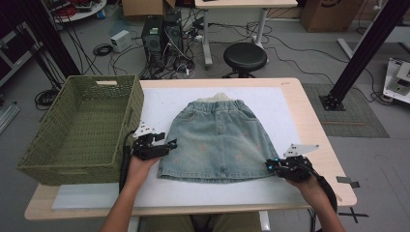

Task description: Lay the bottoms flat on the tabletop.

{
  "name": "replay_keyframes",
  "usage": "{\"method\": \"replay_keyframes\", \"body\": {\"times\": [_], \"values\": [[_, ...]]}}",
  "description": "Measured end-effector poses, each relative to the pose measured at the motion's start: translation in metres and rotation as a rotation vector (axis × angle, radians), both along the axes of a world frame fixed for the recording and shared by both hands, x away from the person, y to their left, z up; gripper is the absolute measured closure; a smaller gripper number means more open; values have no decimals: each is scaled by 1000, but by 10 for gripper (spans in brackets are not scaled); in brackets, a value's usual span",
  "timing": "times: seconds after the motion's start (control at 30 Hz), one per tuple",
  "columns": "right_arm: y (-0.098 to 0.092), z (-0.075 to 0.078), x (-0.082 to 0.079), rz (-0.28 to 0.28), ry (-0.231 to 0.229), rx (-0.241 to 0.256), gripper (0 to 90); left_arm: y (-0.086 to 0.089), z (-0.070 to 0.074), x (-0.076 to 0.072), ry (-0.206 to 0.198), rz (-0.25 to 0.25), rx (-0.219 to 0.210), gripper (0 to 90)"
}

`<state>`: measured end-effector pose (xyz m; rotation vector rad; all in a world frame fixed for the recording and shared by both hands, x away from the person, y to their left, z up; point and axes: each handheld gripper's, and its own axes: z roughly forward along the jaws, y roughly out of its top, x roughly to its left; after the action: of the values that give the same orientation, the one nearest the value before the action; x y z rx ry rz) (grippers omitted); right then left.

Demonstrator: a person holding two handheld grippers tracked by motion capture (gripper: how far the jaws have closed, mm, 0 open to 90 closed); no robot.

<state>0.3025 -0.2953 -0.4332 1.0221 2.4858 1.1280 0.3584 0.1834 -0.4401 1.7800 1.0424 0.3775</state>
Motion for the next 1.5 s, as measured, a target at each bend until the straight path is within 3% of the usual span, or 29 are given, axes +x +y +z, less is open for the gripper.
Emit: {"method": "replay_keyframes", "body": {"times": [0.07, 0.27, 0.33, 0.5, 0.6, 0.63, 0.7, 0.83, 0.87, 1.0, 1.1, 1.13, 1.17, 1.2, 1.27, 1.33, 1.4, 1.5], "values": [[14, 4, 1, 1, -23, 30, 655, 0, 0, 0, -3, -3, -2, 358], [79, 0, 1, 89, -63, 38, 642, 0, 0, 0, -10, -14, -8, 351], [101, -2, 1, 144, -54, 35, 642, 1, 0, 0, -10, -15, -10, 351], [129, -11, 4, 210, 2, 20, 643, 2, 0, 0, -10, -17, -10, 351], [133, -15, 4, 210, -11, -7, 704, 3, 0, 0, -9, -18, -6, 351], [133, -14, 3, 205, -17, -20, 801, 3, 0, 0, -8, -17, -6, 351], [132, -15, 2, 227, -46, -30, 900, 3, -1, -1, -7, -17, -6, 351], [135, -14, -3, 270, -70, -65, 900, 2, -1, -1, -5, -18, -2, 351], [135, -13, -4, 296, -46, -55, 900, 3, -1, -1, -5, -19, -1, 351], [130, -9, -9, 350, -34, -24, 900, 3, 0, -2, -3, -22, -1, 351], [129, -8, -10, 329, -59, -30, 900, 2, -1, -2, -3, -22, -2, 351], [129, -8, -9, 325, -60, -16, 836, 2, 0, -2, -4, -22, -2, 351], [130, -9, -8, 314, -55, 11, 629, 2, 0, -2, -5, -23, -5, 351], [132, -9, -7, 282, -44, 16, 591, 2, 0, -3, -5, -21, -6, 351], [137, -13, -7, 273, -51, -38, 604, 3, 0, -3, -5, -24, -3, 351], [138, -15, -9, 278, -67, -46, 651, 3, 0, -3, -5, -25, -3, 351], [138, -16, -9, 317, -38, -24, 854, 3, 0, -2, -4, -23, -2, 351], [141, -16, -11, 328, -52, -34, 900, 2, 0, -2, -2, -27, 0, 351]]}}
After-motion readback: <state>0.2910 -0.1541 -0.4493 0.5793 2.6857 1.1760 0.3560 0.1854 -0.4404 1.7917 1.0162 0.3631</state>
